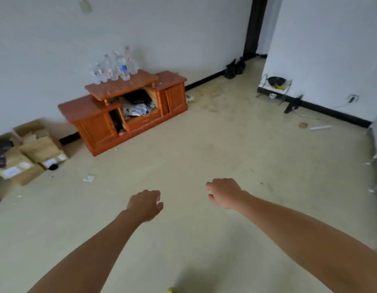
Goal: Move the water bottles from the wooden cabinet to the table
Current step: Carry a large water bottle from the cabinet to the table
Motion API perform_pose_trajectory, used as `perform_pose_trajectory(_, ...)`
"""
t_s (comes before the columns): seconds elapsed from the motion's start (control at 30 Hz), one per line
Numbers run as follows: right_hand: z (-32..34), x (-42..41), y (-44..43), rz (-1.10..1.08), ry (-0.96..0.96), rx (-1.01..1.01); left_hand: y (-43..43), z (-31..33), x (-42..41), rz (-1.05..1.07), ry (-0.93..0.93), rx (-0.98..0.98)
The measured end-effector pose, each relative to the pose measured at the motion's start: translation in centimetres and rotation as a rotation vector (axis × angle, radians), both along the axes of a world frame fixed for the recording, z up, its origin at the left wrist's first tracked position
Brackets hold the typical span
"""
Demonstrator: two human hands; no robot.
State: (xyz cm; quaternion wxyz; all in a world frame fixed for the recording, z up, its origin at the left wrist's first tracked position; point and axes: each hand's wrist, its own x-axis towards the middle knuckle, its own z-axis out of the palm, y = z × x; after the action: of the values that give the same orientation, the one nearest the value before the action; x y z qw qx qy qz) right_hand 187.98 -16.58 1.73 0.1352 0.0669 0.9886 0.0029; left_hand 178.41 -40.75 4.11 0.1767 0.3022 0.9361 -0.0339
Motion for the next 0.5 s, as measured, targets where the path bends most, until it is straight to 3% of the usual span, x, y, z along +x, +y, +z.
perform_pose_trajectory(0.13, -1.4, -11.9, -1.1, 0.11, -0.001, 0.009, -1.8, -1.3, -9.9, 0.106, 0.001, -0.018)
perform_pose_trajectory(0.5, 0.7, -39.1, 2.4, 0.085, 0.042, -0.021, 2.1, 1.5, -38.4, 0.137, 0.046, 0.036)
